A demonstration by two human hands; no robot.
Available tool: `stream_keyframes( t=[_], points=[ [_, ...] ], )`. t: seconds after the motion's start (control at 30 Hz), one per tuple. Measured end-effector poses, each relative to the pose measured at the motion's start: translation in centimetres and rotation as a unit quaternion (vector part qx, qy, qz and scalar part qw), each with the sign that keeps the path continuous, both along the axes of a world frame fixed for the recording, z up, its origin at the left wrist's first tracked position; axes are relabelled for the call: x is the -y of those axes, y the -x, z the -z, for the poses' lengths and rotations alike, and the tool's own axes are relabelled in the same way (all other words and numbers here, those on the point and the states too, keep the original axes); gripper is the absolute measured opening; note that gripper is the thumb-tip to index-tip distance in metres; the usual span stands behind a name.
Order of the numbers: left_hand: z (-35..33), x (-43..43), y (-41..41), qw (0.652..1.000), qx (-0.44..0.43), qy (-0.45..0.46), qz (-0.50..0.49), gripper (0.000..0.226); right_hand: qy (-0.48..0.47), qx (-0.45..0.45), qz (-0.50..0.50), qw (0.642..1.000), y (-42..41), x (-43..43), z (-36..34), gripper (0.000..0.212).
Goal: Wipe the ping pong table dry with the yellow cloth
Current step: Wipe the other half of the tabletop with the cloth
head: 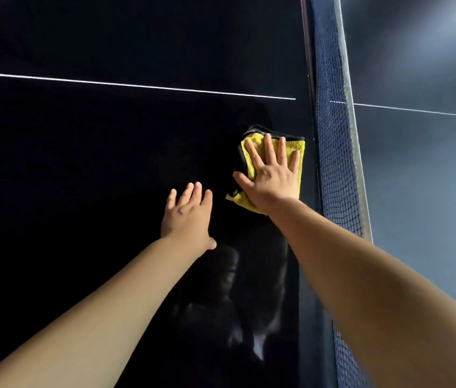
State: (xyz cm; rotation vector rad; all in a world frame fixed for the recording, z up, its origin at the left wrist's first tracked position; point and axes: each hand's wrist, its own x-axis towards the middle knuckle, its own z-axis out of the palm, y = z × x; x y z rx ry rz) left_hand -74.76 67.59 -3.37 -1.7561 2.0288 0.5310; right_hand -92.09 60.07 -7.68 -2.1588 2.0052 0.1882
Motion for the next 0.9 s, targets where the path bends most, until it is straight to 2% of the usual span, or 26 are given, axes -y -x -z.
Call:
stream_keyframes(
  t=[0.23,0.43,0.63,0.9],
  points=[
    [0.4,1.2,1.1,0.994,0.086,0.004,0.069,0.107,0.013,0.003,0.020,1.000,0.3,10.0,0.5,0.076],
    [0.6,1.8,1.0,0.993,0.093,-0.024,0.068,0.107,0.027,0.011,0.039,0.999,2.4,13.7,0.7,0.071],
    [0.5,1.6,0.8,0.993,0.093,-0.031,0.066,0.106,0.027,0.021,0.071,0.997,3.3,12.5,0.7,0.068],
    [0.2,1.2,1.3,0.994,0.093,-0.031,0.038,0.109,0.018,0.039,0.086,0.995,4.5,4.3,0.4,0.070]
  ],
)
